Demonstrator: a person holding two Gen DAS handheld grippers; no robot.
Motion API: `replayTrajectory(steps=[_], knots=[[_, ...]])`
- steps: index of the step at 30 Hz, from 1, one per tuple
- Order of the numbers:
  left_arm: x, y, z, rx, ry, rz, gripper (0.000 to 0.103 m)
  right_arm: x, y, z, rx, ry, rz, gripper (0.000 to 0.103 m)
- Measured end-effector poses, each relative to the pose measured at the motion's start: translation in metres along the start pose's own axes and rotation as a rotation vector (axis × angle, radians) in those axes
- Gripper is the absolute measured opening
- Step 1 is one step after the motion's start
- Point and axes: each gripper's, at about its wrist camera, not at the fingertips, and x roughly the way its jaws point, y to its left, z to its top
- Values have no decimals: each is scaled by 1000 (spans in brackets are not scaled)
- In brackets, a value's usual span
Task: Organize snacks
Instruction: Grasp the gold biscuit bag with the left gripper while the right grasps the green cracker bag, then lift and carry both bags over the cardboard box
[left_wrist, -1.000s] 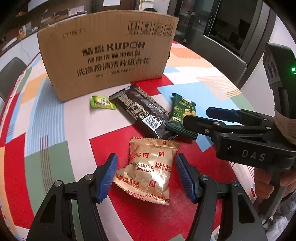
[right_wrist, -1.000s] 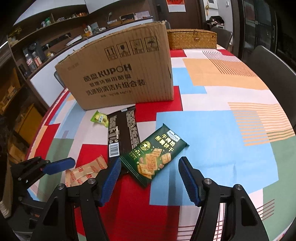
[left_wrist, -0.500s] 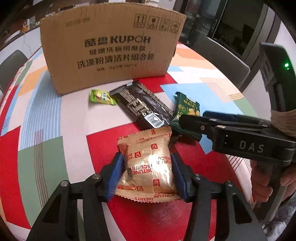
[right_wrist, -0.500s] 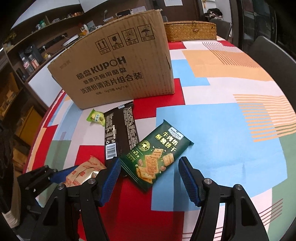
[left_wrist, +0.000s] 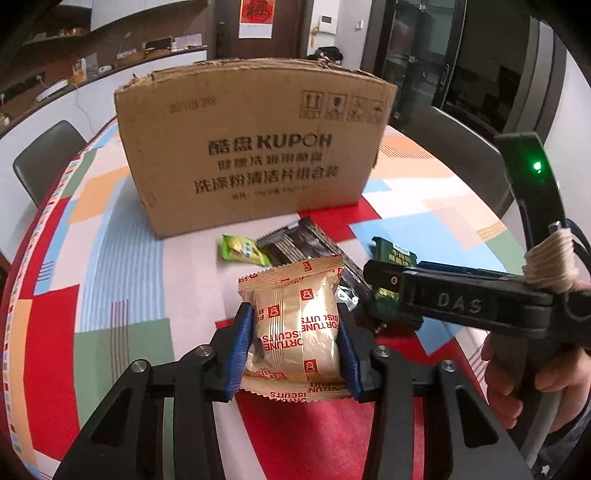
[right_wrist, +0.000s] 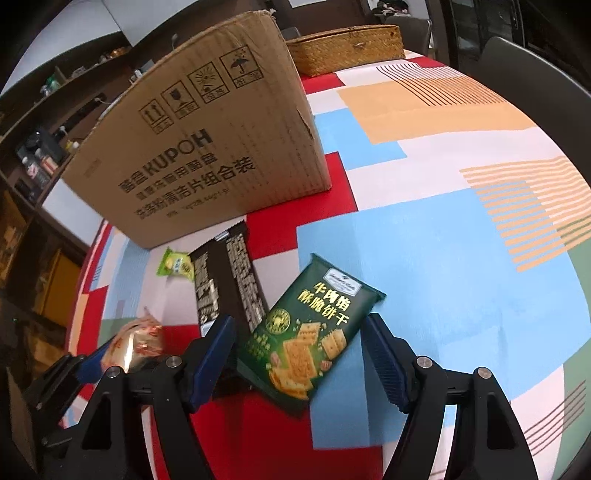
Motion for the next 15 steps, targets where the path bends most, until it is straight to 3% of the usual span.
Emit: replayTrajectory(steps=[11, 15], knots=[[5, 1, 14, -11, -15, 23, 43, 12, 8, 5, -79, -58, -136, 71], [7, 0, 18, -19, -12, 22, 43, 14, 11, 7, -116, -53, -173, 63]])
